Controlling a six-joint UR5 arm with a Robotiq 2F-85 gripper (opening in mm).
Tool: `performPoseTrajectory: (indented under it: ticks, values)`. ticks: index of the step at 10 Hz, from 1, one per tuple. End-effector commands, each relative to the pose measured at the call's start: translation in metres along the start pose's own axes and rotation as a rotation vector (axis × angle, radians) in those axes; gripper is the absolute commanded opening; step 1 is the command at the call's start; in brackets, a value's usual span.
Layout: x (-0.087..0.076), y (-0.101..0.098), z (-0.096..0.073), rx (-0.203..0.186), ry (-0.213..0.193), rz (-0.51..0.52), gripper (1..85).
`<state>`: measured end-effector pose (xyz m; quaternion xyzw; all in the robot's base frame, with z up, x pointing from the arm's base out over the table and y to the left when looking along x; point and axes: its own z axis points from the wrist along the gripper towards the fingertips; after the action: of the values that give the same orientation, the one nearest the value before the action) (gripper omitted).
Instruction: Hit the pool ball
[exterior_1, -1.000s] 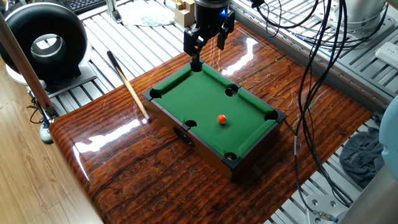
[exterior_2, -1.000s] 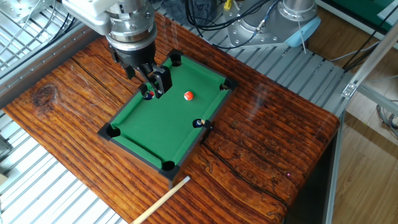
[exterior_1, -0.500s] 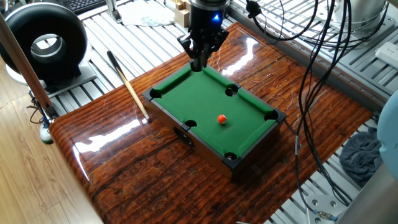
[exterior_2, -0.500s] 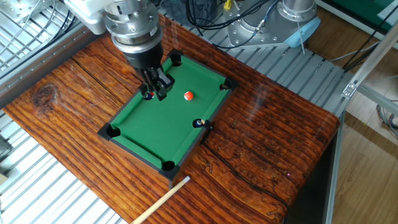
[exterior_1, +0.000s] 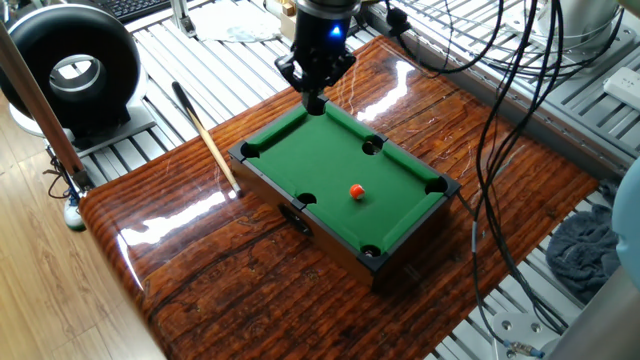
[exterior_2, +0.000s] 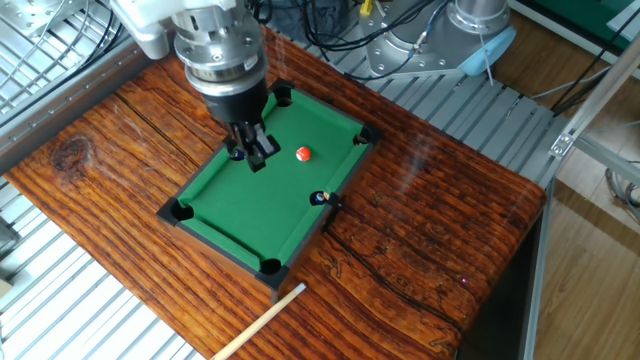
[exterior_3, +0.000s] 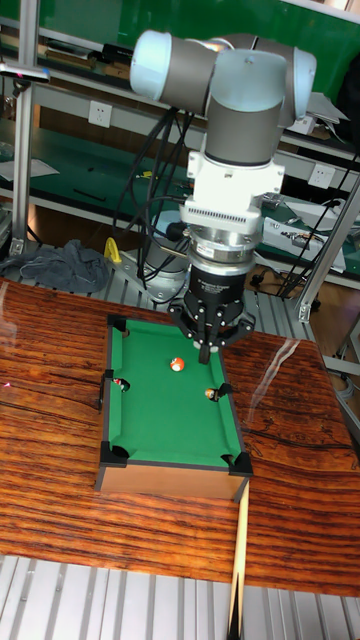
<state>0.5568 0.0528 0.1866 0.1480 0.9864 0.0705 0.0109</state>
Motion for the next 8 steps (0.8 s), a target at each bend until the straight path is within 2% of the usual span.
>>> performPoseTrajectory:
  ticks: [1,5,8]
  values:
    - [-0.0016,-0.0062,0.0028,0.058,-0.016,0.017,1.3]
    - [0.0018,-0.0114,0.0072,0.084,-0.008,-0.052,1.3]
    - [0.0035,-0.0111,0.008,0.062,-0.001,-0.073,1.3]
